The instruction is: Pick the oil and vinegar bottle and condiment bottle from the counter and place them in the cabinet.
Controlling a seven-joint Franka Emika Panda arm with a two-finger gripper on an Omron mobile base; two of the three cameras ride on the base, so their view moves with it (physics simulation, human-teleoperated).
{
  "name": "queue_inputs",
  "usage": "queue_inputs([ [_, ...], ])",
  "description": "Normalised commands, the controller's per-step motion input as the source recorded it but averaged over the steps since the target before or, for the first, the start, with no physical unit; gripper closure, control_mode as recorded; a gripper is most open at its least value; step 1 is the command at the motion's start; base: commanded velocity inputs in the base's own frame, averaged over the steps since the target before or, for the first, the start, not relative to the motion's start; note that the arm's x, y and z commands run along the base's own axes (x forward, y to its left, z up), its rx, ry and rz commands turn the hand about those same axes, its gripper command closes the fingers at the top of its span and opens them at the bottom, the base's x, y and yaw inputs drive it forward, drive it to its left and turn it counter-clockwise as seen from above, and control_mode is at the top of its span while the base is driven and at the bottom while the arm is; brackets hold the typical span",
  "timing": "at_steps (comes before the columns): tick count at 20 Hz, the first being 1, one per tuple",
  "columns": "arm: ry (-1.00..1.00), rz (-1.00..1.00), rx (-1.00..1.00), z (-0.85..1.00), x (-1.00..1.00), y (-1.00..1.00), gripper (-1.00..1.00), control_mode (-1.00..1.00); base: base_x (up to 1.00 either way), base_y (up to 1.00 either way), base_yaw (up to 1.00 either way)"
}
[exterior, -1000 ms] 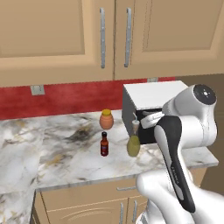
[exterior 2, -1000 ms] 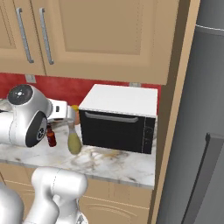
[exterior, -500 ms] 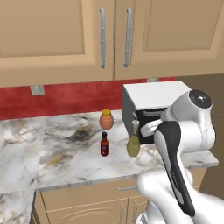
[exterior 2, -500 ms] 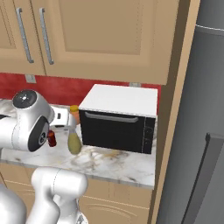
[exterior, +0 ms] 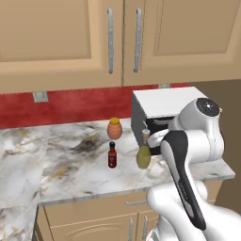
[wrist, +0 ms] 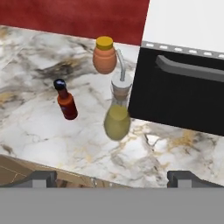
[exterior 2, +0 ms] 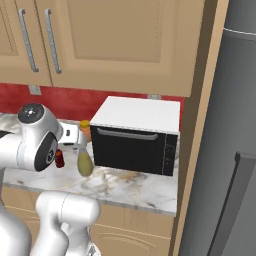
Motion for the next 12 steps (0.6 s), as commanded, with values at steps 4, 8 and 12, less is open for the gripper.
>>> queue_inputs([
  [4, -0.01, 0.00, 0.00, -0.25, 0.13, 0.15, -1.00, -1.00, 0.00, 0.00, 0.00],
  [8, 0.00, 0.00, 0.01, -0.24, 0.21, 0.11, -1.00, -1.00, 0.00, 0.00, 0.00],
  [12, 0.00, 0.00, 0.00, -0.16, 0.33, 0.03, -1.00, -1.00, 0.00, 0.00, 0.00],
])
